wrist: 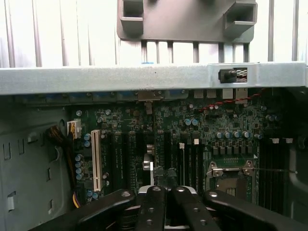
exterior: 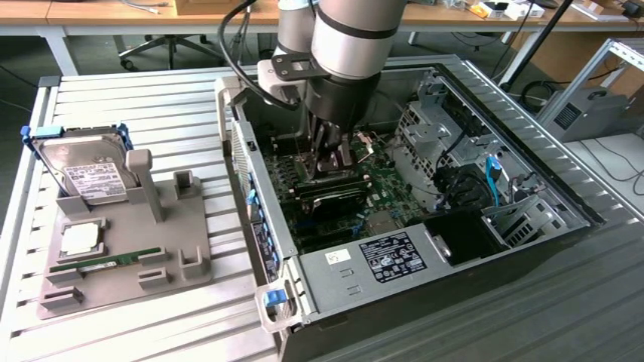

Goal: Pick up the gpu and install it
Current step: 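Press down on the gpu until it lock into place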

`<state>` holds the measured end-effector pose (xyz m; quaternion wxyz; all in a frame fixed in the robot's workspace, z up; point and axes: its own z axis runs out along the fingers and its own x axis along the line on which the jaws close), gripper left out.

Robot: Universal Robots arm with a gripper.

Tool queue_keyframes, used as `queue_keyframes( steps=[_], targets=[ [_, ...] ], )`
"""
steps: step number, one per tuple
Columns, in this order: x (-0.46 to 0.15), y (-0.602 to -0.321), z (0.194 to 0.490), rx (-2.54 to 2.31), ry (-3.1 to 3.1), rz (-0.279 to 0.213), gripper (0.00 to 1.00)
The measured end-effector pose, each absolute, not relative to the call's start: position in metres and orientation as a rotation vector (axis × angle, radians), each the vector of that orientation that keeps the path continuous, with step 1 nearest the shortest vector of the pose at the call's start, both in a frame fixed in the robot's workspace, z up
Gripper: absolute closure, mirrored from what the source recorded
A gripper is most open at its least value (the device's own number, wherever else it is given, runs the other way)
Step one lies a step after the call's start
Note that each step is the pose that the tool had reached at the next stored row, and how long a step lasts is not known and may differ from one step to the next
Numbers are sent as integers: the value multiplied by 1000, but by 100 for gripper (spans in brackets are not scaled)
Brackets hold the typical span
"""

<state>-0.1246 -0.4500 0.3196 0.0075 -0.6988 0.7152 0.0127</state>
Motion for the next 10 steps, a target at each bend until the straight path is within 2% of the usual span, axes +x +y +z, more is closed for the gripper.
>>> queue_keyframes(
  steps=[10],
  targets=[
    [-100, -450, 320, -2185, 2236, 40, 89]
  ],
)
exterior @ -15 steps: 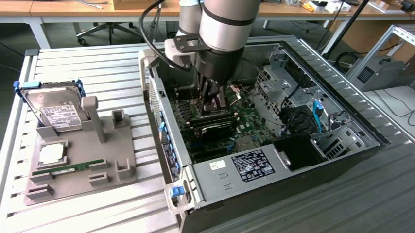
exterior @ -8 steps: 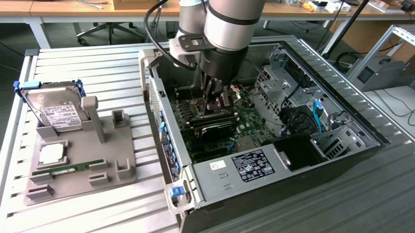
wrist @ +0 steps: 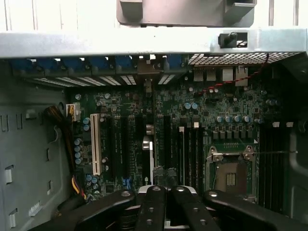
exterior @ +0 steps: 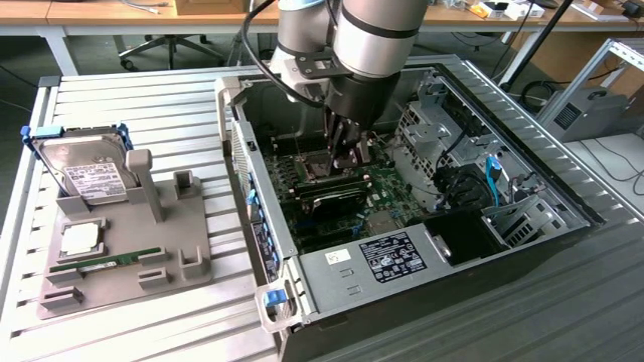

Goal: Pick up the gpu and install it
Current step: 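Press down on the gpu until it lock into place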

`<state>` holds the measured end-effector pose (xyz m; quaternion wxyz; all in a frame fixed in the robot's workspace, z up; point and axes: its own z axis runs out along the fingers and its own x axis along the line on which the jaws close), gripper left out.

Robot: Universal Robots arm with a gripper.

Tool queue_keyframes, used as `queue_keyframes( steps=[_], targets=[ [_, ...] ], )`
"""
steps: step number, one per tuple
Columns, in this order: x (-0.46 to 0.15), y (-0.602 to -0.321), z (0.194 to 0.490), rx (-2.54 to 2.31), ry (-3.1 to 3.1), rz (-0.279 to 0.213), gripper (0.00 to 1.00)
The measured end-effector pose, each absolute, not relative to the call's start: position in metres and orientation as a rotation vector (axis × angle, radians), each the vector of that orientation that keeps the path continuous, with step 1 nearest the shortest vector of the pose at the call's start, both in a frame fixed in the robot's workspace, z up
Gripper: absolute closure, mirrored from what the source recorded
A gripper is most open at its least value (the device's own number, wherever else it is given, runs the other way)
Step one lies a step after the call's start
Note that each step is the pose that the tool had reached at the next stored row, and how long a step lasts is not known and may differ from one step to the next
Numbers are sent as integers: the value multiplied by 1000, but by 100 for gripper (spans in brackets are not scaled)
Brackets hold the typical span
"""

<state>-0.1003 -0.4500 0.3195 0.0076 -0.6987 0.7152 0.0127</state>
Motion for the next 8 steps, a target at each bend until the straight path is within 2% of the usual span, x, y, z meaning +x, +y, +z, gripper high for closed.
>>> queue_keyframes(
  steps=[8],
  targets=[
    [-99, -450, 320, -2185, 2236, 40, 89]
  ],
)
